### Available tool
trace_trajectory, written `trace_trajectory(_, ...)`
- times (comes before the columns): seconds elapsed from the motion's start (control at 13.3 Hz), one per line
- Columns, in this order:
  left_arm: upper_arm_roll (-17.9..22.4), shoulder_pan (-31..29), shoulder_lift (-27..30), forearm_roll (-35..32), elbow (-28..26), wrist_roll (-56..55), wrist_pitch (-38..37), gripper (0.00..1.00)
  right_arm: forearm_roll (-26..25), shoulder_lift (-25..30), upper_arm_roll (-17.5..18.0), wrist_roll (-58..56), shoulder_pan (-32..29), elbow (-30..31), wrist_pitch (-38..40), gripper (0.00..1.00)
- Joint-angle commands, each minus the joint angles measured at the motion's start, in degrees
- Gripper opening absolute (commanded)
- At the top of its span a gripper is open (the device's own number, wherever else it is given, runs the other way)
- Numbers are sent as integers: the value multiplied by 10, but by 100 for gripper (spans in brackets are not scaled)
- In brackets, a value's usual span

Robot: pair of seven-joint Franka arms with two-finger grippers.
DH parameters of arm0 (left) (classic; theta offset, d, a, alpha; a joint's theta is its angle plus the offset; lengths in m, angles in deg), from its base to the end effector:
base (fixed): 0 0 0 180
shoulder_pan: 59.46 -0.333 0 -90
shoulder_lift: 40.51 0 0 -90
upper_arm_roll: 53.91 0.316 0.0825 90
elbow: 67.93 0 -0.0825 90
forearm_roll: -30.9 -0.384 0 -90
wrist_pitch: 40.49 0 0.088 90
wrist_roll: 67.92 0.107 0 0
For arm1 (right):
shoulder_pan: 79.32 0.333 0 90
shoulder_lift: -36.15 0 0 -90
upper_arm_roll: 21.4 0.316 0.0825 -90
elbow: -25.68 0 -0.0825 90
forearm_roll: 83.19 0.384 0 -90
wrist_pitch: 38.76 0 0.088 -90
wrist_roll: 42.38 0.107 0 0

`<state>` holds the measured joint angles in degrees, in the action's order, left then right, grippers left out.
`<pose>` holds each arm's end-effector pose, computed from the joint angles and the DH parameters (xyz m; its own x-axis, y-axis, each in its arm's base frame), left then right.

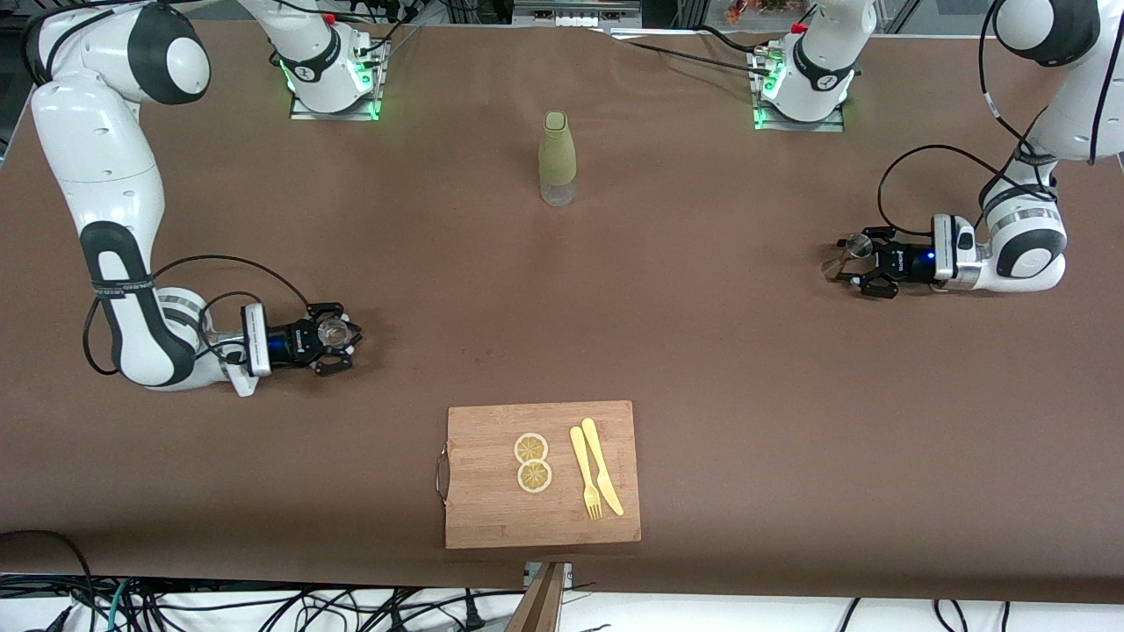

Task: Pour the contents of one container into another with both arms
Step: 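Lift the beaker with the right gripper while the left gripper lifts the jigger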

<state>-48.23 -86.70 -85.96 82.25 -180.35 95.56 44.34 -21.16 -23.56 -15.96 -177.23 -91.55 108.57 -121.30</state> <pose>0.4369 0.1820 0.0676 0.0021 -0.2087 0.9780 -0.9922 0.1215 0.0281 0.6266 0.0216 0.0850 0.1318 0.1524 0.9795 0.9462 0.2754 -0.1702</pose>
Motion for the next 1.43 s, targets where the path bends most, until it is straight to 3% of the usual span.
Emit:
trace_trajectory(0.0, 13, 0, -3, -11, -19, 216, -10, 67, -9, -1, 9, 60, 33, -26, 58, 0)
trace_trajectory(0.08, 13, -1, -3, -13, -19, 216, -10, 65, -9, 3, 9, 71, 45, -42, 61, 0)
trace_trajectory(0.15, 13, -1, -3, -14, -19, 217, -10, 56, -8, 4, 9, 73, 60, -57, 62, 0)
trace_trajectory(0.23, 13, -2, -3, -14, -20, 216, -11, 56, -5, 4, 13, 73, 74, -60, 62, 0)
trace_trajectory(0.3, 13, -1, -3, -14, -21, 216, -11, 55, -3, 5, 30, 73, 82, -60, 60, 0)
trace_trajectory(0.38, 13, -1, -3, -14, -21, 217, -14, 47, 4, 6, 41, 74, 85, -60, 56, 0)
trace_trajectory(0.53, 13, -1, -2, -14, -21, 217, -19, 46, 17, 14, 43, 88, 107, -61, 39, 0)
trace_trajectory(0.68, 13, -1, -1, -14, -20, 217, -22, 30, 21, 23, 46, 142, 133, -73, 30, 0)
trace_trajectory(0.83, 13, -2, -1, -13, -19, 216, -26, 1, 25, 28, 60, 149, 139, -76, 11, 0)
trace_trajectory(1.13, 16, -5, -1, -12, -20, 214, -27, 0, 38, 53, 96, 256, 140, -93, -22, 0)
trace_trajectory(1.36, 16, -6, 0, -8, -20, 213, -27, 0, 30, 73, 106, 260, 171, -94, -65, 0)
